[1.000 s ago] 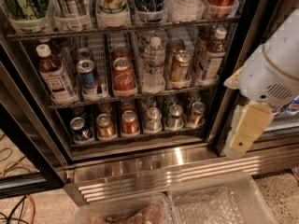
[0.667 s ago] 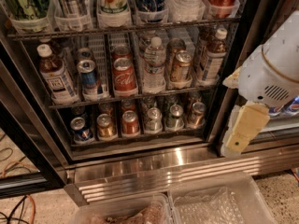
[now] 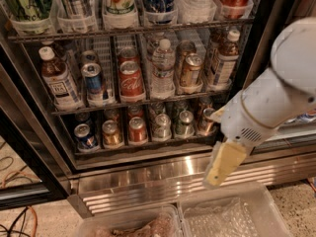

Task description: Pick orange can from bottom shelf of fridge

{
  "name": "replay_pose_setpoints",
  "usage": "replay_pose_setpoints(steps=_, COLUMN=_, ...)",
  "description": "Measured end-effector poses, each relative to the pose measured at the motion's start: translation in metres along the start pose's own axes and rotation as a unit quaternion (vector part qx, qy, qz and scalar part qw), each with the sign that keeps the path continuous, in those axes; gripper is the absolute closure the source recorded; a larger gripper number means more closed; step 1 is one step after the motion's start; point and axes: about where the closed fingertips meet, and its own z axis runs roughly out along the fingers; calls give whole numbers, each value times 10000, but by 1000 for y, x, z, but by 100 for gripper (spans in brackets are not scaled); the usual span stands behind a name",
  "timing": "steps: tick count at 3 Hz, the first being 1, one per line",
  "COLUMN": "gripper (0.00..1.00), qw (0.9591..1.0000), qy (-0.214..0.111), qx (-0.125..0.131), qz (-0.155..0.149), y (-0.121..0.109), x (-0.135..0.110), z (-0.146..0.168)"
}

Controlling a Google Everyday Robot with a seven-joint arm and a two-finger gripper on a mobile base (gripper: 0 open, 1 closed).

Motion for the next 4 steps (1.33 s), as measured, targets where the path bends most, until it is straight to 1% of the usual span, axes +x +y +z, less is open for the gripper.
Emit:
replay_pose_setpoints(steps=1, gripper=0, qw=9984, qy=-436, qx=-175, qz=315, y=11, x=-4, z=48)
replay_pose_setpoints(steps=2, gripper=0, qw=9944, qy=-853, qx=-387, qz=498, y=15, x=-26, z=88)
replay_pose_setpoints(steps=3, gripper=0, qw=9940, qy=-903, qx=-353, qz=514, y=12, x=-29, z=90)
replay_pose_setpoints(steps=4, gripper=0, qw=9917, qy=-1042, qx=-10, qz=750, y=13, x=-22, z=78)
